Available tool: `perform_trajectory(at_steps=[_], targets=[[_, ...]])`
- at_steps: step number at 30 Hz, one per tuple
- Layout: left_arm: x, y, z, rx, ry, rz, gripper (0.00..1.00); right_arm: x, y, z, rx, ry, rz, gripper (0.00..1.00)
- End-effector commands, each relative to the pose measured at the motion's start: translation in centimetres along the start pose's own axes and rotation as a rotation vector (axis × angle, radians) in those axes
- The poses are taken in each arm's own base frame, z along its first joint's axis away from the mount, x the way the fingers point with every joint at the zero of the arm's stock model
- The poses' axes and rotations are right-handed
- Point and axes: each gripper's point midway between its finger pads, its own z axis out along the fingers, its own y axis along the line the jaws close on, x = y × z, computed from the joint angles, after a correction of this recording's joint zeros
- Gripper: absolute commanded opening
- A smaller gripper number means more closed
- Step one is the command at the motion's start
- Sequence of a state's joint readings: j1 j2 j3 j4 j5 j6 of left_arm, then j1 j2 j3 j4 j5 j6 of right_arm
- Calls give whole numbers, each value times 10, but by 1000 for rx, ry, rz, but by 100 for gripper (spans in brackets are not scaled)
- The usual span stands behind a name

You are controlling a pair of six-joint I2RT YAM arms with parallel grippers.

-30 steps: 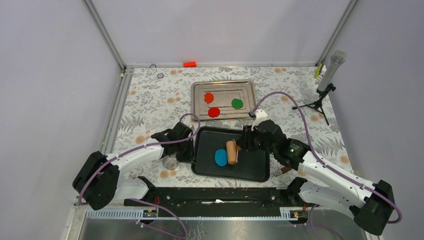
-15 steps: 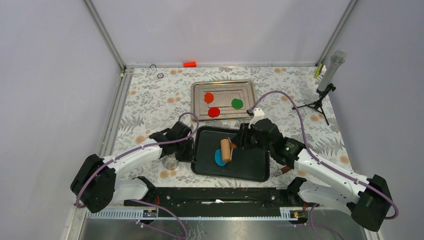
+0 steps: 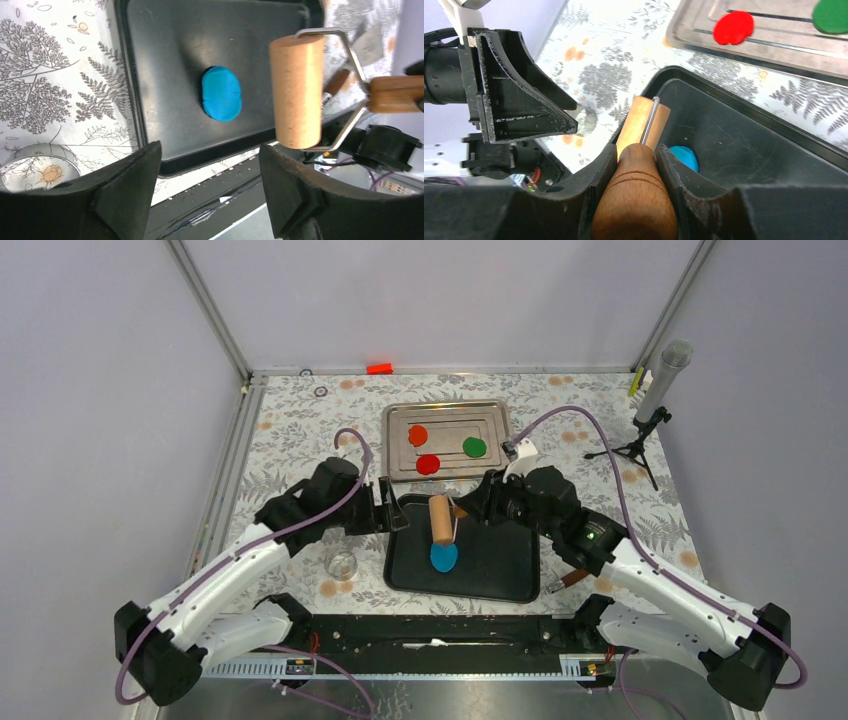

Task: Roll out the dumpling wrappers from the dough
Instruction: Flatten out the dough on the work surface.

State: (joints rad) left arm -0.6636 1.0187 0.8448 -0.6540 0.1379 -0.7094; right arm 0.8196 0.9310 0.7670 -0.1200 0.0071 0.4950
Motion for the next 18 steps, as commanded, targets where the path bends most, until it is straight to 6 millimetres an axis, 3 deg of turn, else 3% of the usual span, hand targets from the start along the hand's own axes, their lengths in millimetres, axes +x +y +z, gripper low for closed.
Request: perform_trajectory(at_steps=[1, 4, 11, 18], targets=[[-27, -34, -37, 159, -133, -15, 83, -57, 46, -18, -206, -189, 52, 0], [-35, -54, -55, 312, -204, -35, 98, -72, 53, -25, -283, -233, 126, 0], [-36, -75, -80, 624, -243, -108, 99, -88, 74, -40, -473, -281, 276, 0], [-34, -100, -95, 884, -220, -169, 99, -91, 88, -40, -575, -276, 330, 0]])
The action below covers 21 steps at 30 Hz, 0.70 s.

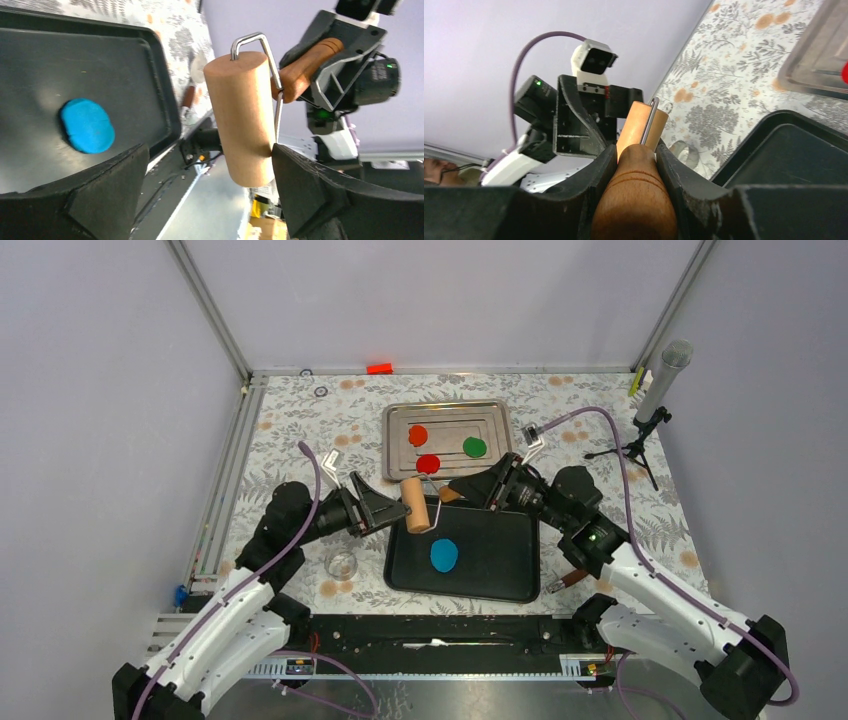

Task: Roll out the dumpling wrappers from the dough
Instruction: Flatten out the dough on the work surface.

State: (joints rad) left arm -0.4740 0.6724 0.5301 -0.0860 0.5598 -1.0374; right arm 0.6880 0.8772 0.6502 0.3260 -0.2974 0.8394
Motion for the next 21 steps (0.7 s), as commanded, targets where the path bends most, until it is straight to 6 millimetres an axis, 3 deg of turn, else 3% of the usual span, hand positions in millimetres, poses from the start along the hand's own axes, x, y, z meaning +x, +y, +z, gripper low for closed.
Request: perform_trajectory(at_steps=[1, 9, 13, 18, 21], targets=[[-6, -59, -6, 289, 9, -3, 99, -26, 50, 0, -209, -74, 26, 0], [-14, -76, -2, 390, -1, -59, 99, -26, 57, 9, -268, -63, 55, 0], [-12, -80, 3, 404, 11, -67, 94, -27, 59, 14, -286, -61, 61, 0], [-8, -86, 11, 422, 28, -84, 74, -23, 58, 17, -295, -47, 73, 0], [-9, -85, 14, 415, 24, -95, 49, -22, 57, 17, -293, -40, 68, 0]])
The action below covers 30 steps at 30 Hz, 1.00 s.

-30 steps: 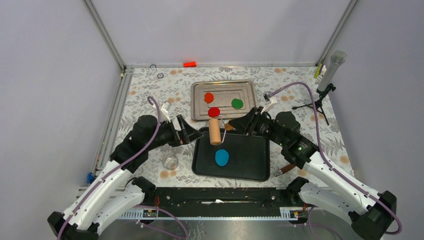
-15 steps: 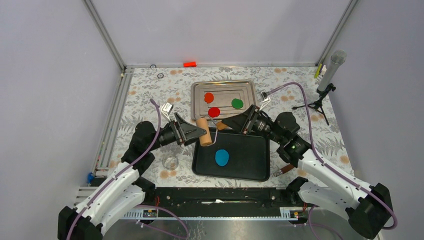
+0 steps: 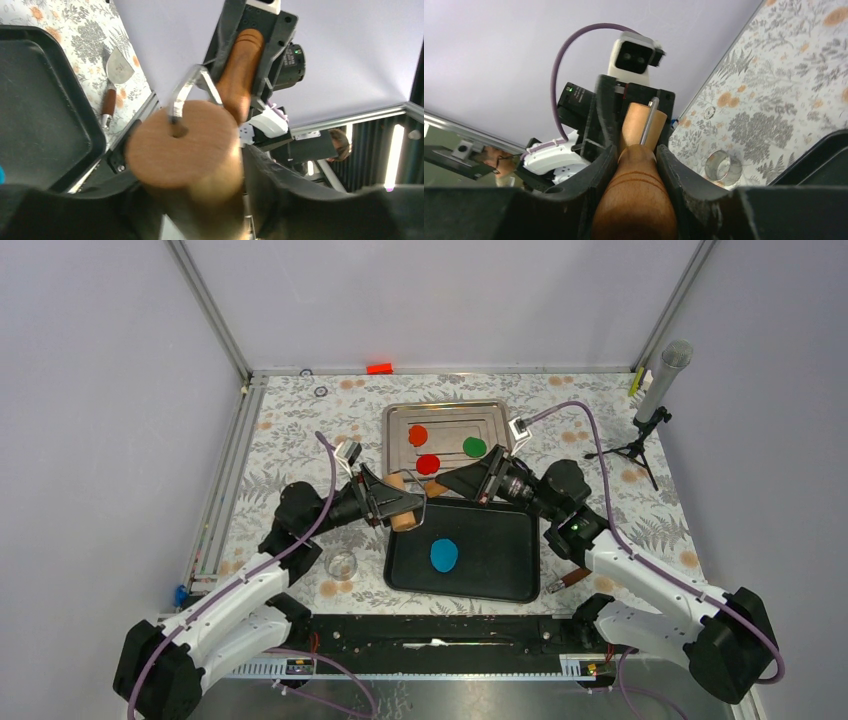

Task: Roll out the dumpling wrappers from the dough
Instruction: Flatten out the dough on the work surface.

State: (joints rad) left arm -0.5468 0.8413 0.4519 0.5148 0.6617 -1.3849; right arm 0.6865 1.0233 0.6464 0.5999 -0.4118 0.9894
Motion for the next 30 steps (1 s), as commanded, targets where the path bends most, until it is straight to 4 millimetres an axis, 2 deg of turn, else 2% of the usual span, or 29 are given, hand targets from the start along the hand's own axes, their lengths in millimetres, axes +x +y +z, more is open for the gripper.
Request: perform_trajectory(at_steps=[1, 4, 5, 6, 8, 9, 10, 12, 20, 24, 30], targets=[[-5, -22, 3, 76, -23, 48, 36, -17, 37, -2, -132, -52, -48, 0], [-6, -17, 4, 20, -15, 83, 2, -10, 36, -4, -110, 3, -65, 0], [-7, -15, 4, -5, -13, 96, 0, -6, 37, -6, -105, 33, -78, 1], [-7, -12, 3, -26, -9, 109, 0, -2, 39, -7, -108, 66, -86, 12], [-8, -12, 0, -51, -3, 135, 0, 8, 46, -11, -125, 142, -99, 51], [-8, -12, -2, -57, 6, 148, 0, 12, 48, -13, -132, 178, -98, 65], [-7, -12, -5, -66, 25, 159, 0, 16, 52, -16, -145, 208, -98, 75], [-7, -14, -10, -71, 49, 193, 0, 21, 59, -21, -172, 250, -93, 86], [3, -23, -24, -70, 127, 325, 0, 28, 70, -33, -230, 349, -45, 92], [6, -37, -26, -46, 166, 375, 0, 25, 69, -32, -227, 350, -39, 88], [6, -35, -26, -68, 170, 361, 0, 25, 73, -30, -255, 374, -13, 80]])
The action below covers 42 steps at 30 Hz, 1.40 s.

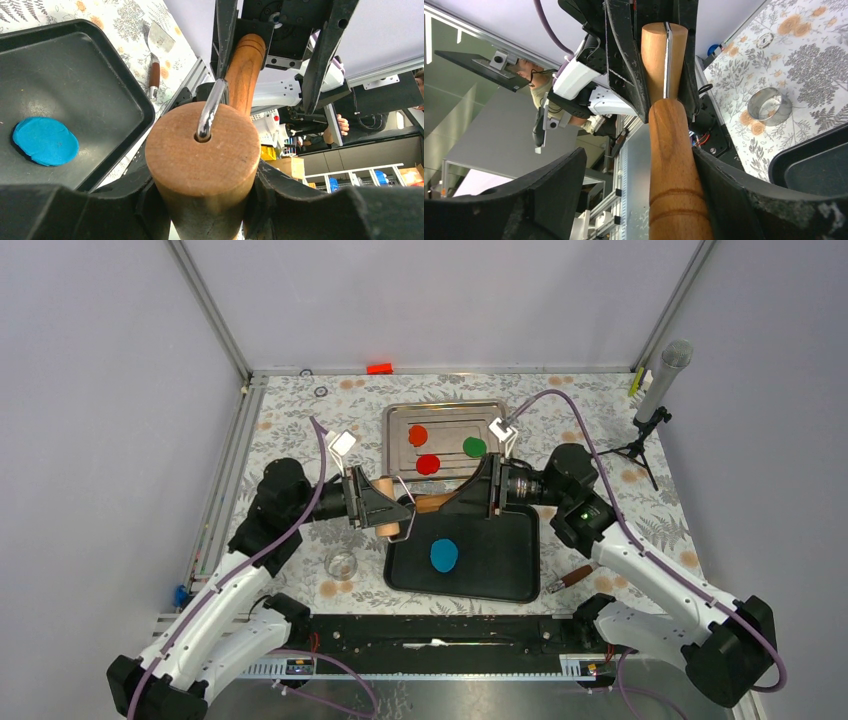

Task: Roll out the dumpling wrappers from the dough
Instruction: Flatten out the dough on the work surface.

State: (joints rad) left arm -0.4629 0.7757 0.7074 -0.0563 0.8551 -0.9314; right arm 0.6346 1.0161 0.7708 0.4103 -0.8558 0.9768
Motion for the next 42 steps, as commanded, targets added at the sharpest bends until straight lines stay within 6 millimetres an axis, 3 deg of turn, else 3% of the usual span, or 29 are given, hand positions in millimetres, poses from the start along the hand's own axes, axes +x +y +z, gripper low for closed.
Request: perform_trajectory(at_steps=[1, 5, 13, 20, 25, 26, 28, 30, 32, 36, 38, 40, 42], targets=[[-9, -19, -4, 48, -14, 83, 0, -9, 27, 1, -88, 18, -42, 77], [-7, -20, -4, 59, -8, 89, 0, -6, 21, 1, -78, 25, -31, 59], [-4, -23, -7, 45, 23, 110, 0, -2, 13, 2, -57, 49, -27, 66], [-6, -25, -9, 32, 32, 119, 0, 3, 6, 2, -46, 74, -12, 44], [-6, -25, -9, 34, 33, 121, 0, 4, 7, 2, -51, 82, -11, 43], [-5, -25, -9, 36, 35, 122, 0, 5, 7, 2, -53, 85, -9, 45], [-5, -26, -9, 39, 36, 124, 0, 5, 7, 2, -57, 88, -4, 61], [-4, -26, -9, 45, 39, 125, 0, 5, 7, 3, -60, 86, -5, 65], [-3, -26, -9, 51, 43, 122, 0, 4, 7, 3, -61, 82, -6, 59], [-3, -26, -9, 53, 46, 118, 0, 4, 7, 3, -66, 73, 2, 28], [-2, -27, -9, 57, 49, 120, 0, 4, 5, 4, -64, 68, 6, 20], [-2, -27, -9, 57, 50, 119, 0, 4, 5, 4, -70, 64, 16, 21], [-2, -27, -9, 59, 52, 121, 0, 3, 6, 4, -77, 65, 21, 37]])
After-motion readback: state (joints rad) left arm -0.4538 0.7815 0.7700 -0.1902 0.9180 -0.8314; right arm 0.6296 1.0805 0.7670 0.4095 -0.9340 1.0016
